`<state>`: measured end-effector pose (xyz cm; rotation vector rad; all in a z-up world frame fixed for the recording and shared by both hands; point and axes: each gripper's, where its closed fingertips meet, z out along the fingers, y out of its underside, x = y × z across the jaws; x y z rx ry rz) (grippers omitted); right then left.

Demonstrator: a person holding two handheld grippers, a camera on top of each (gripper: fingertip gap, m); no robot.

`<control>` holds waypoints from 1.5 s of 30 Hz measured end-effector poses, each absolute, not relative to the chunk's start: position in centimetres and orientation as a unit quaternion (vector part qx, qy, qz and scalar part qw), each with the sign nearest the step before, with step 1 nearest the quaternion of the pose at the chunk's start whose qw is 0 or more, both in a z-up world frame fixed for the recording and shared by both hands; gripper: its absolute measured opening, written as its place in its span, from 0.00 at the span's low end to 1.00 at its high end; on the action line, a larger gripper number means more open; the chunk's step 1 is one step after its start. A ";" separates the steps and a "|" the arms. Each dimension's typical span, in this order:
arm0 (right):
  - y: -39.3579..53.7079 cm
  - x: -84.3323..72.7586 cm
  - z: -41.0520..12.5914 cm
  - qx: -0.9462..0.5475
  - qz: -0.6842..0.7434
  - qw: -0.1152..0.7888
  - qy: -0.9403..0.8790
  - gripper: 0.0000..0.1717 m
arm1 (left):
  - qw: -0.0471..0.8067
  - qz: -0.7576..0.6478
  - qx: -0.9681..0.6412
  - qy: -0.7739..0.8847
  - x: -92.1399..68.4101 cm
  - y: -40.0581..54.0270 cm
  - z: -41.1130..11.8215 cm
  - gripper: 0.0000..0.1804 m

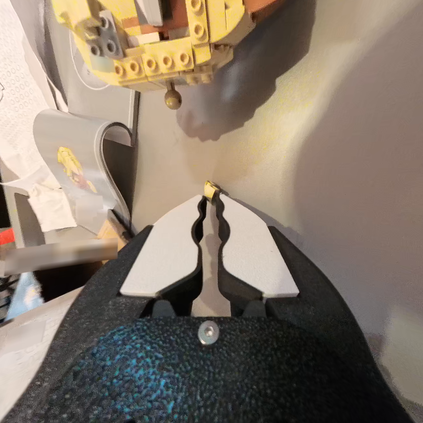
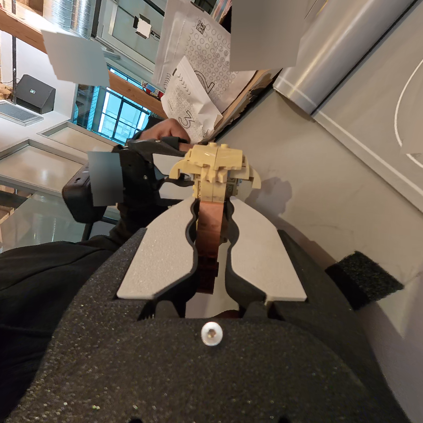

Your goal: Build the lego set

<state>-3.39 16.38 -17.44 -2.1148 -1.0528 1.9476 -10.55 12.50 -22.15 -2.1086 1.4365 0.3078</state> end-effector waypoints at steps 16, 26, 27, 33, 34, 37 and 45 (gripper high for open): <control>16.5 -2.4 -17.5 -0.688 0.623 0.060 -0.367 0.13 | 0.042 0.236 -0.753 0.613 -10.6 11.7 -21.5 0.21; 16.4 -2.2 -17.3 -0.680 0.629 0.061 -0.372 0.13 | 0.160 0.117 -0.817 0.541 -10.6 11.1 -22.7 0.17; 16.4 -2.3 -17.2 -0.679 0.631 0.060 -0.371 0.13 | 0.176 0.108 -0.820 0.534 -10.5 11.3 -22.6 0.17; 16.5 -2.3 -17.0 -0.673 0.641 0.057 -0.365 0.13 | 0.210 0.059 -0.827 0.518 -10.1 11.5 -23.0 0.07; 16.6 -2.3 -16.9 -0.673 0.641 0.059 -0.364 0.13 | 0.215 0.055 -0.828 0.516 -10.1 11.6 -23.0 0.06; 16.7 -2.3 -16.8 -0.673 0.642 0.065 -0.362 0.13 | 0.230 0.044 -0.839 0.490 -9.9 12.1 -22.9 0.06; 18.1 -2.3 -15.6 -0.655 0.646 0.151 -0.361 0.13 | 0.439 -0.015 -0.858 0.265 -6.5 15.7 -17.0 0.06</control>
